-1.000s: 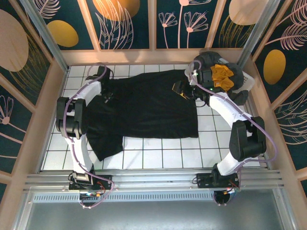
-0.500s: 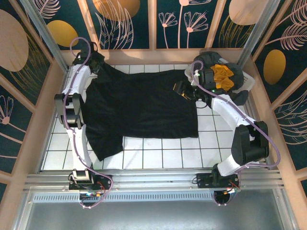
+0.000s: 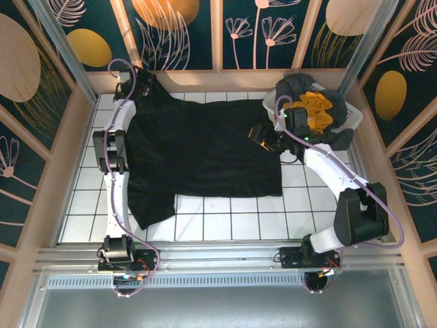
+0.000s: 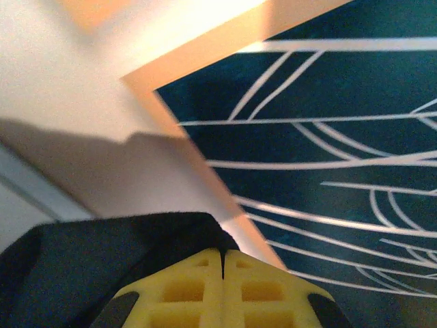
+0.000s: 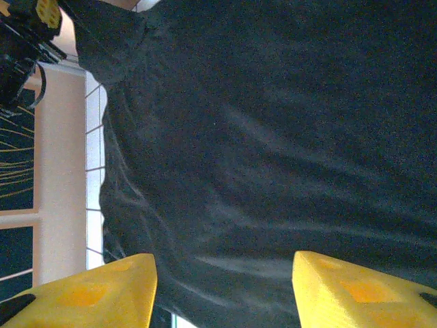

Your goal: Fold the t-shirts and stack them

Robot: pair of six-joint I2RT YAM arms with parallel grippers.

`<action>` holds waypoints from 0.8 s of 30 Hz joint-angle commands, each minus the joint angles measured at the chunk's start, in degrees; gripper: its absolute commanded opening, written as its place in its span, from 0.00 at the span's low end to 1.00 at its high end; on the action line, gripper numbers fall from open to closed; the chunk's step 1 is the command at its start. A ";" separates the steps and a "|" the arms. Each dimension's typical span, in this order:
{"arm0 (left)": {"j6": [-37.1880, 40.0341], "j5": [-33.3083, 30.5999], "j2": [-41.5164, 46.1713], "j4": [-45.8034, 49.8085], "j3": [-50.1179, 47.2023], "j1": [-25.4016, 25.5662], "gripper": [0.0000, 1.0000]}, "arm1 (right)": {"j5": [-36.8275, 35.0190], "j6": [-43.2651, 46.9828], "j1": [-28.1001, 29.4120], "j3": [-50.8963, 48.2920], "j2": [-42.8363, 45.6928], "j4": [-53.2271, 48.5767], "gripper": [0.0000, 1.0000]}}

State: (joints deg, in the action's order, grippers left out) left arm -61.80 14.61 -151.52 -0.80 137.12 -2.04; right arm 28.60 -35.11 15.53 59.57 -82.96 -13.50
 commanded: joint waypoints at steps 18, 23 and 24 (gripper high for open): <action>-1.14 -5.32 13.89 -2.88 -10.11 -0.33 0.59 | -1.41 -2.02 1.70 -5.35 6.18 -1.06 0.56; -0.33 -6.68 25.33 8.36 -24.56 -0.33 0.48 | -4.68 -0.84 1.32 -7.40 6.93 -1.01 0.55; -0.92 -7.22 27.84 12.19 -28.29 -0.33 0.47 | -5.66 0.08 1.14 -7.82 7.02 -1.82 0.55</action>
State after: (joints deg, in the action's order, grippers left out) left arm -61.76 9.45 -130.78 2.70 114.78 -2.04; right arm 26.15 -36.34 16.64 52.95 -77.91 -14.06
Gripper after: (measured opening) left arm 0.479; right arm 0.551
